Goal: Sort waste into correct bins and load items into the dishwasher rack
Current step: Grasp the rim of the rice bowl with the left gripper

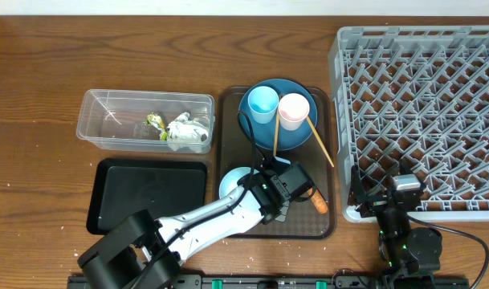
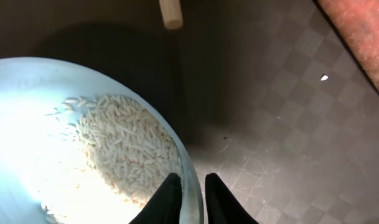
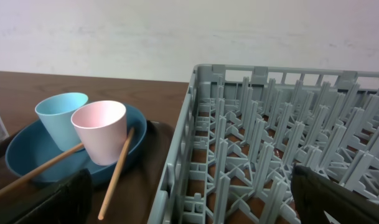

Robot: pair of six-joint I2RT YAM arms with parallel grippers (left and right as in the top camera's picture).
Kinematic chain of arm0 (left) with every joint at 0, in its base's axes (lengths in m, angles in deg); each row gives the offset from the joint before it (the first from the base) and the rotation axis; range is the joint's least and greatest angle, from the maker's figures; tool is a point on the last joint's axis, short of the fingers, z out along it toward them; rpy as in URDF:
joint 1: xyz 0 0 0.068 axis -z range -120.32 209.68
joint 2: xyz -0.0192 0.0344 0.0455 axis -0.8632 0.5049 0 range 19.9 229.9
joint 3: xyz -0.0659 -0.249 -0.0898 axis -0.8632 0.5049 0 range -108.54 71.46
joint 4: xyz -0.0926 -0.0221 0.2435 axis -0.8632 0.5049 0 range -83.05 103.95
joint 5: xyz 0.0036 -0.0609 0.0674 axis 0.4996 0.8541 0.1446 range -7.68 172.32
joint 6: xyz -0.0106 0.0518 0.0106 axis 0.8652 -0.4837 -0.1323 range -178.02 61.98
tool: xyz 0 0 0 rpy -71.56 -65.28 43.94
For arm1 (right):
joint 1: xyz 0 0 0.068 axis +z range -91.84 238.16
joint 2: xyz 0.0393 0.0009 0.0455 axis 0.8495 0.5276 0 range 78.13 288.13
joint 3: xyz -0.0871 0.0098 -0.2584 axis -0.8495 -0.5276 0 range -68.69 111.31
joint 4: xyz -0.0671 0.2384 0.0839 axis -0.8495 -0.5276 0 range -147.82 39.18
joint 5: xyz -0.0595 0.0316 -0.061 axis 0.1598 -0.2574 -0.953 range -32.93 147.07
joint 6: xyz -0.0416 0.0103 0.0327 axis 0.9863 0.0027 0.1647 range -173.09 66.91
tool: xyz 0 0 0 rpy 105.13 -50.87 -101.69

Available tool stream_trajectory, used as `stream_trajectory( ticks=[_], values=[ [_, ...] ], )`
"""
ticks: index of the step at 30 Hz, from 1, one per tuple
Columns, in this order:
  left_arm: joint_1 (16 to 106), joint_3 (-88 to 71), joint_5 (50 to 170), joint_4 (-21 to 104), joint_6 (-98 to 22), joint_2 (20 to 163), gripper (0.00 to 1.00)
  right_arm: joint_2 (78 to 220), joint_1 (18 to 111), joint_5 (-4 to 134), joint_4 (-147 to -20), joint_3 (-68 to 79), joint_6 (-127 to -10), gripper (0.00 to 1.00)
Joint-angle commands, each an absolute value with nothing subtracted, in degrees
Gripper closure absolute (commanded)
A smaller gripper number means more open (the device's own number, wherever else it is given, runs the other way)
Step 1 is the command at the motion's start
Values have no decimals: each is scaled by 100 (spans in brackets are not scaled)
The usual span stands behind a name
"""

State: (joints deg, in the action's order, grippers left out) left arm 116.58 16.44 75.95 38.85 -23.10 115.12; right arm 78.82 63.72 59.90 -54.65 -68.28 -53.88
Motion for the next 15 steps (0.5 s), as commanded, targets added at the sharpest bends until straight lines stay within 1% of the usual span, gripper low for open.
stream_trajectory(
  ticks=[1, 15],
  values=[
    [11665, 1616, 7560, 3894, -2278, 11538, 83, 7851, 6337, 5988, -5489, -6837, -5342, 1],
    [11665, 1688, 7553, 3848, -2278, 11540, 83, 7851, 6337, 5988, -5489, -6837, -5342, 1]
  ],
)
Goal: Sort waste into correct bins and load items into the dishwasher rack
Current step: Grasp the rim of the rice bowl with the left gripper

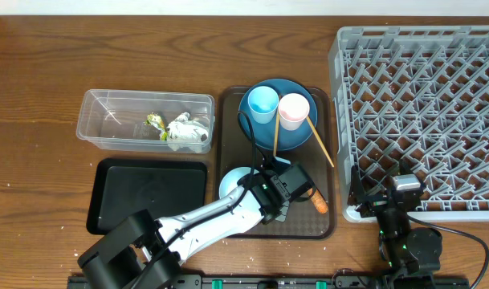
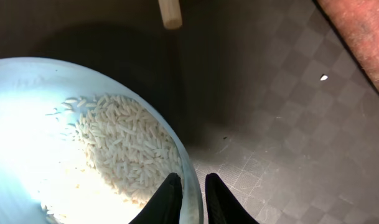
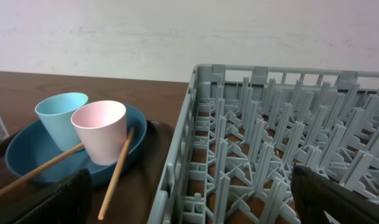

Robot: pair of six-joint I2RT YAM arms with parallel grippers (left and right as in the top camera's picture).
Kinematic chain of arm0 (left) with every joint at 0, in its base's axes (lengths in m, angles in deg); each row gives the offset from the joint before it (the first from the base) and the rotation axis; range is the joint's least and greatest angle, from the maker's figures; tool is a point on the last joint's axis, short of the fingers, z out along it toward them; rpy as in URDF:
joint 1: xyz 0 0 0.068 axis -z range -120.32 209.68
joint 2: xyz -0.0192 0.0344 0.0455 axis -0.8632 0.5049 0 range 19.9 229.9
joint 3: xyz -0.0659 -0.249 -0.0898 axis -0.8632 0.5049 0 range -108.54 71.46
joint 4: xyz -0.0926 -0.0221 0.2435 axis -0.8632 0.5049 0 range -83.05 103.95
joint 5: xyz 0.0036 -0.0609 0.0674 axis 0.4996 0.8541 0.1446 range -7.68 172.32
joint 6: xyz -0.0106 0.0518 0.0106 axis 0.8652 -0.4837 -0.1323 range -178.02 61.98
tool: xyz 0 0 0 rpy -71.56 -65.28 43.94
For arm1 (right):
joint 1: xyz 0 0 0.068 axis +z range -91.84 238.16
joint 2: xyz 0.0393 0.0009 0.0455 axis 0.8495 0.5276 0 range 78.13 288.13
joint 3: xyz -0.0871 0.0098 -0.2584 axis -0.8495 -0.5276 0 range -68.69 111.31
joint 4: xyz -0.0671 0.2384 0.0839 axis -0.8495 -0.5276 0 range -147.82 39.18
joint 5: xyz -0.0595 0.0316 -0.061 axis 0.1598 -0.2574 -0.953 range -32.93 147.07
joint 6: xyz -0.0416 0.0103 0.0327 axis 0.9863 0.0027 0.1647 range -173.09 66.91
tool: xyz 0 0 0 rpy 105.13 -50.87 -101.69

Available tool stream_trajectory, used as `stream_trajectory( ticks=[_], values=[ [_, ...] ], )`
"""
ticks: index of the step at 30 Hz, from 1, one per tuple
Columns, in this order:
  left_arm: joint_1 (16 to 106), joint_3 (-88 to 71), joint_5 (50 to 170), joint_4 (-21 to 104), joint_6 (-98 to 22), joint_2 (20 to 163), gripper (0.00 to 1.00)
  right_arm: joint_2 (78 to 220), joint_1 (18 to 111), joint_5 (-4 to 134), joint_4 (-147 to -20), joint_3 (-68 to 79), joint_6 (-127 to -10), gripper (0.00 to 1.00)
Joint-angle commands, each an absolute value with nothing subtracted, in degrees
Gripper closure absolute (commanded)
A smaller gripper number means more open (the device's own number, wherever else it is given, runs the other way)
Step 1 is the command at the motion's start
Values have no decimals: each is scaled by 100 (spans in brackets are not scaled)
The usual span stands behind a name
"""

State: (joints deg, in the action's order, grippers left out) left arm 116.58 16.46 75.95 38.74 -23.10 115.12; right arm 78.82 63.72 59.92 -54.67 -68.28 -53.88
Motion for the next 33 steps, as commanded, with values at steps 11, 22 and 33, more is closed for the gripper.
stream_trajectory(
  ticks=[11, 22, 33],
  values=[
    [11665, 1764, 7365, 3747, -2278, 11540, 89, 7851, 6337, 5988, -5489, -6837, -5342, 1],
    [11665, 1817, 7367, 3747, -2278, 11540, 90, 7851, 6337, 5988, -5489, -6837, -5342, 1],
    [11665, 1814, 7365, 3833, -2286, 11536, 94, 7851, 6337, 5988, -5489, -6837, -5342, 1]
  ],
)
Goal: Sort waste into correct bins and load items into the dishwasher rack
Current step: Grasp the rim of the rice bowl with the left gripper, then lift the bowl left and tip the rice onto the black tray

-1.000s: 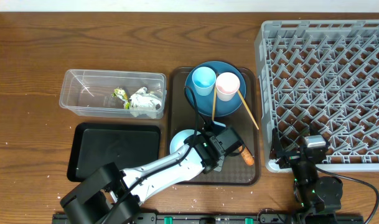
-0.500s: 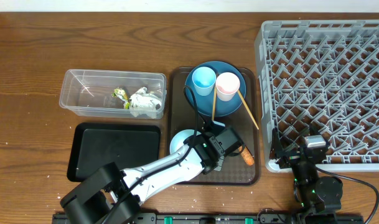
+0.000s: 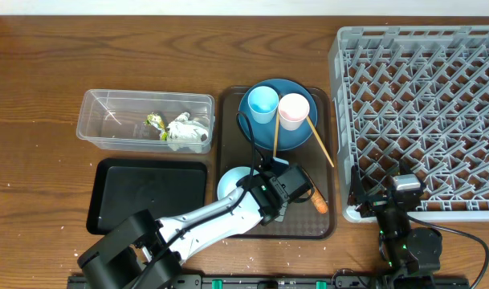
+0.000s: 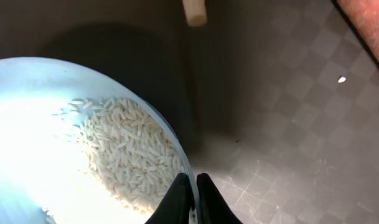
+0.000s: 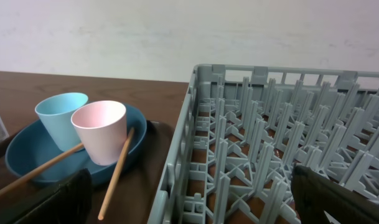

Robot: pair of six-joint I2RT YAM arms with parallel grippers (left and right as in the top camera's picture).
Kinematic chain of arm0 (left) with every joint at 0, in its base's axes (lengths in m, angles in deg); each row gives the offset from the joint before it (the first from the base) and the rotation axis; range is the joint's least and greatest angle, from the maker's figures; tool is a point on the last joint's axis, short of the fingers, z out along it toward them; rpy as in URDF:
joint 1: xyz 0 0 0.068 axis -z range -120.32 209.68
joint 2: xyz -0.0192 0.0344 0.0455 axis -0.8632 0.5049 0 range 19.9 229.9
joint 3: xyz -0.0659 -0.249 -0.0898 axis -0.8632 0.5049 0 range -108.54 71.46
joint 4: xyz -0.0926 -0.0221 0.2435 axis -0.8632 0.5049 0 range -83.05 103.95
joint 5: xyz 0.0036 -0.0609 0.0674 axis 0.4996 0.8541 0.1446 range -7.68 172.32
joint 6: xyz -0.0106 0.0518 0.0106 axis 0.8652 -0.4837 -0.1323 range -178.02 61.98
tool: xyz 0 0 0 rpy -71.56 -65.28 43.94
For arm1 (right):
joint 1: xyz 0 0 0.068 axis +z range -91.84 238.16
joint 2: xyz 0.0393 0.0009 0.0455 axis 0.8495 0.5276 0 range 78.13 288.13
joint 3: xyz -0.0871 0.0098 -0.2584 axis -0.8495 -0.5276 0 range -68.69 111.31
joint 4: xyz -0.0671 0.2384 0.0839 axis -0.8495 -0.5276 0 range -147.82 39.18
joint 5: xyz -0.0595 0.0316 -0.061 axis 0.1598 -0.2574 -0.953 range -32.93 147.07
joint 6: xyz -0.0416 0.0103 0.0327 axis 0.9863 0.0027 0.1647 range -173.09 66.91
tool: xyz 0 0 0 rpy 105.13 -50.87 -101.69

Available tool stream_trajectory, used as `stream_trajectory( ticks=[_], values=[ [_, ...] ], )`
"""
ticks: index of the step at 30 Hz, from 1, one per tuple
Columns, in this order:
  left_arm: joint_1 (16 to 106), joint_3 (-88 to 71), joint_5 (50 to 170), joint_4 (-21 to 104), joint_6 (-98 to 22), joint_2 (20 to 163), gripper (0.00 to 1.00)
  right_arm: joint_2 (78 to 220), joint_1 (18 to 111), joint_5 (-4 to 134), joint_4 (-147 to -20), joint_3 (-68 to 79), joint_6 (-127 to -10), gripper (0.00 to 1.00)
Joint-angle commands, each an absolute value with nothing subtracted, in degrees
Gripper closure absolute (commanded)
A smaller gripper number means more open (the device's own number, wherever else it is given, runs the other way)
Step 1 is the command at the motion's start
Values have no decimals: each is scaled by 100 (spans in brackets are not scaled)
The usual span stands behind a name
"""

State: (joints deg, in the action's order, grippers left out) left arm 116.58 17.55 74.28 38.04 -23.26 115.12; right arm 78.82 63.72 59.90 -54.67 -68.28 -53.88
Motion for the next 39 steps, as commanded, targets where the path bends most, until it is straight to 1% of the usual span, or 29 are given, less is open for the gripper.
stream_trajectory(
  ticks=[1, 5, 12, 21, 24, 27, 32, 34, 39],
  values=[
    [11665, 1810, 7367, 3833, -2339, 11536, 94, 7851, 6337, 5985, -5489, -6837, -5342, 1],
    [11665, 1793, 7369, 3857, -2737, 11488, 94, 7851, 6337, 5988, -5489, -6837, -5342, 1],
    [11665, 1788, 7367, 3979, -2759, 11094, 94, 7851, 6337, 5988, -5489, -6837, -5342, 1],
    [11658, 1788, 7365, 4080, -2789, 10115, 94, 7851, 6337, 5988, -5489, -6837, -5342, 1],
    [11586, 1788, 7365, 4121, -3016, 9778, 94, 7851, 6337, 5988, -5489, -6837, -5342, 1],
    [11343, 1788, 7367, 4333, -3034, 9431, 94, 7851, 6337, 5988, -5489, -6837, -5342, 1],
    [10646, 1788, 7511, 4902, -3040, 8891, 94, 7851, 6337, 5988, -5489, -6837, -5342, 1],
    [10294, 1788, 7715, 5111, -3130, 8692, 94, 7851, 6337, 5985, -5489, -6837, -5342, 1],
    [9234, 1788, 8685, 5426, -3687, 8303, 94, 7851, 6337, 5988, -5489, -6837, -5342, 1]
  ],
)
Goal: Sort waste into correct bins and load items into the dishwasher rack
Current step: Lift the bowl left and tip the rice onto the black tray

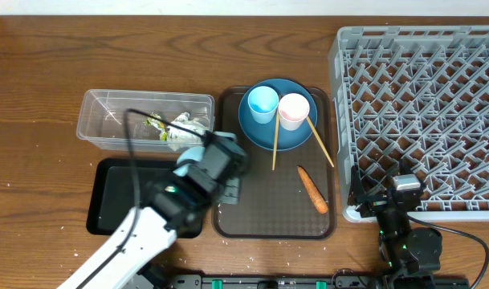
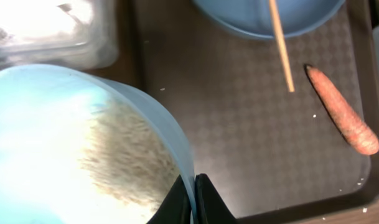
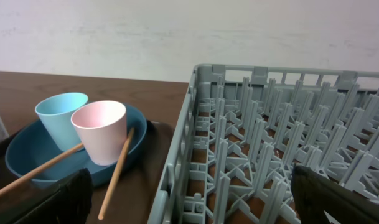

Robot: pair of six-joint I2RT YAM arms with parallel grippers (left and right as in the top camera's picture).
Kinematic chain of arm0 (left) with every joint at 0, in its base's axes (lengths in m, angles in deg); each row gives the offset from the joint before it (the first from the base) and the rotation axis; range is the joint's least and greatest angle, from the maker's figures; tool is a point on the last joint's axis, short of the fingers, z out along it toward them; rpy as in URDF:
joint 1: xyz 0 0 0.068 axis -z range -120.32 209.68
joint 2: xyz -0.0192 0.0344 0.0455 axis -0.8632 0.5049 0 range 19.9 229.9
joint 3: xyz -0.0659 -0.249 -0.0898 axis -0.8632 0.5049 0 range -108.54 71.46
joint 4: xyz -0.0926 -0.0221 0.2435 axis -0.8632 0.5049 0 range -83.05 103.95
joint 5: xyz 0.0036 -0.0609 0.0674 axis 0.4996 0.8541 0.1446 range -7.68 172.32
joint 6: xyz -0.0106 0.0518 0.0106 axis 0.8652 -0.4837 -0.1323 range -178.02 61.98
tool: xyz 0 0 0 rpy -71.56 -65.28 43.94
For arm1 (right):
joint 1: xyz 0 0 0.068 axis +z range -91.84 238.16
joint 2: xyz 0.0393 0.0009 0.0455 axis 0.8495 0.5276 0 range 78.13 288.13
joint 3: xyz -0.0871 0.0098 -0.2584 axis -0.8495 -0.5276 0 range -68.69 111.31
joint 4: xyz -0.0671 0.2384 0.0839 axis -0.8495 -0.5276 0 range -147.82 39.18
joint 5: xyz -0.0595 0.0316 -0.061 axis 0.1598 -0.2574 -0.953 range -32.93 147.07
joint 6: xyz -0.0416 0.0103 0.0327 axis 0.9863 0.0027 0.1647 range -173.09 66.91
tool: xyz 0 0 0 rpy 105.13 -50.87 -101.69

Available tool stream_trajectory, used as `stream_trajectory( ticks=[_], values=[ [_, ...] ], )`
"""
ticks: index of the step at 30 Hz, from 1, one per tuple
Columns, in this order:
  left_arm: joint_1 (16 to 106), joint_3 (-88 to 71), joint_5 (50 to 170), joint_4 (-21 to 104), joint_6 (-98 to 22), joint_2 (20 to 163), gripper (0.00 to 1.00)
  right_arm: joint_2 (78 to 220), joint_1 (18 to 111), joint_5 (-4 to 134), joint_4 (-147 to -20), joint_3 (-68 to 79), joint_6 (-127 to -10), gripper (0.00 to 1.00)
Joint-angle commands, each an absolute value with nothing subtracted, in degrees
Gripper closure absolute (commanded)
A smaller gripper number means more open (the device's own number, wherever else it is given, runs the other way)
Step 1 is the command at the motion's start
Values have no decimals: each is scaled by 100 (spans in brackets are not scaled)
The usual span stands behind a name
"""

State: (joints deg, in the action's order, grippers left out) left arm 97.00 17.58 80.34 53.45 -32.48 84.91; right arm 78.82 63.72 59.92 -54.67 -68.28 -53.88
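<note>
My left gripper (image 2: 193, 200) is shut on the rim of a light blue bowl (image 2: 46, 143) that holds rice, and carries it above the table. In the overhead view the bowl (image 1: 193, 156) and left gripper (image 1: 207, 163) hang over the gap between the clear bin (image 1: 99, 120) and the black tray (image 1: 116, 197). An orange carrot (image 1: 312, 189) lies on the brown tray (image 1: 268, 221). A dark blue plate (image 1: 296, 132) carries a blue cup (image 1: 262, 102), a pink cup (image 1: 293, 110) and two chopsticks (image 1: 320, 143). My right gripper (image 3: 189, 199) stands open beside the grey dishwasher rack (image 3: 282, 143).
The clear bin holds crumpled paper and scraps (image 1: 180, 128). The black tray lies below it at the left. The rack (image 1: 421, 112) fills the right side of the table, with my right arm (image 1: 405, 233) at its front corner.
My left gripper, still shut on the bowl's rim, has moved left and up with the bowl, from the brown tray to above the gap between bin and black tray. The right arm has not moved.
At first my left gripper stood open astride the rim of the rice bowl on the brown tray, next to the carrot. Then it was shut on the rim. Now the bowl is off the tray, near the clear bin and black tray.
</note>
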Motion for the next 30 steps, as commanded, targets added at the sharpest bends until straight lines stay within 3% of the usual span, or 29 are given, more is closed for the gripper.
stream_trajectory(
  ticks=[1, 13, 30],
  values=[
    [9007, 1788, 8882, 5476, -3797, 8264, 94, 7851, 6337, 5988, -5489, -6837, -5342, 1],
    [5949, 1959, 11813, 5911, -5193, 8248, 94, 7851, 6337, 5988, -5489, -6837, -5342, 1],
    [2756, 2899, 15629, 5920, -6640, 8930, 93, 7851, 6337, 5988, -5489, -6837, -5342, 1]
  ],
)
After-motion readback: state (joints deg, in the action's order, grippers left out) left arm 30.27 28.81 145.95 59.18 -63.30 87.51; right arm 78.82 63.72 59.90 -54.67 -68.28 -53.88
